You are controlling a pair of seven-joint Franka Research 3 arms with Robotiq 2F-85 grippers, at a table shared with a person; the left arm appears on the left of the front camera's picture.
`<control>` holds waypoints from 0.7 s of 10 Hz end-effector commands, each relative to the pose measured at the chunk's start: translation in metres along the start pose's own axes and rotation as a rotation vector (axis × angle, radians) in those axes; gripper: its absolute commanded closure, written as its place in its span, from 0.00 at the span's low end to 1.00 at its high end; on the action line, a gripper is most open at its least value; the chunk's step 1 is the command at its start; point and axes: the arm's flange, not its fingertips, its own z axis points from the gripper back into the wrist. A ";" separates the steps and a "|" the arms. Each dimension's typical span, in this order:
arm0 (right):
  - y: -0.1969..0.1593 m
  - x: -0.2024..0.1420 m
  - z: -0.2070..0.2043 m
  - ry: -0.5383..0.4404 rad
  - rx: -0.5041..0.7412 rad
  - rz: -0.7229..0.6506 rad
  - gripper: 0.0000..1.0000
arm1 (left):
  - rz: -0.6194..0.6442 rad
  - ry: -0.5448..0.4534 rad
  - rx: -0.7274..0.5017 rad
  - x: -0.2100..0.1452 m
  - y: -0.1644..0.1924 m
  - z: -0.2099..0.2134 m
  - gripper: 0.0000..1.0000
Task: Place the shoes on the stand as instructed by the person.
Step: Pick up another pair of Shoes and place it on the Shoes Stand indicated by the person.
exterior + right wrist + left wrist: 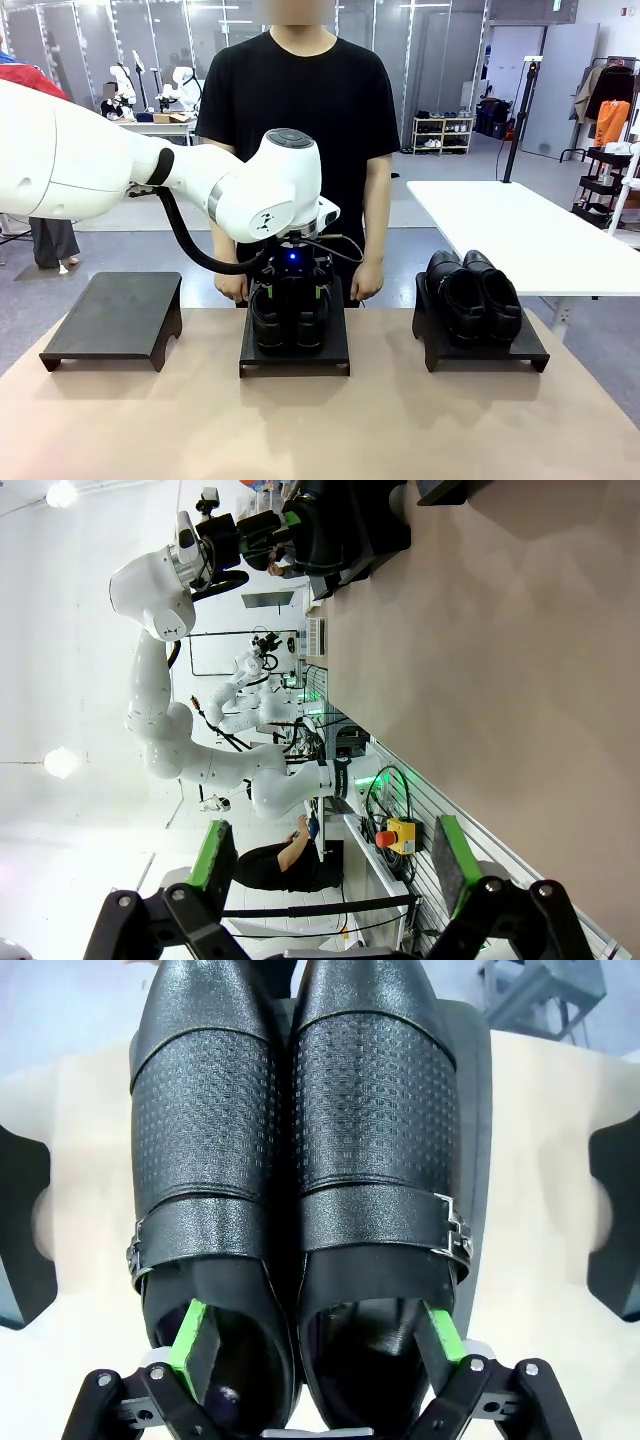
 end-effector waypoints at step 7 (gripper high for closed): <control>0.001 -0.004 -0.002 0.003 -0.017 0.004 0.00 | 0.001 -0.002 -0.003 0.001 -0.001 -0.001 0.00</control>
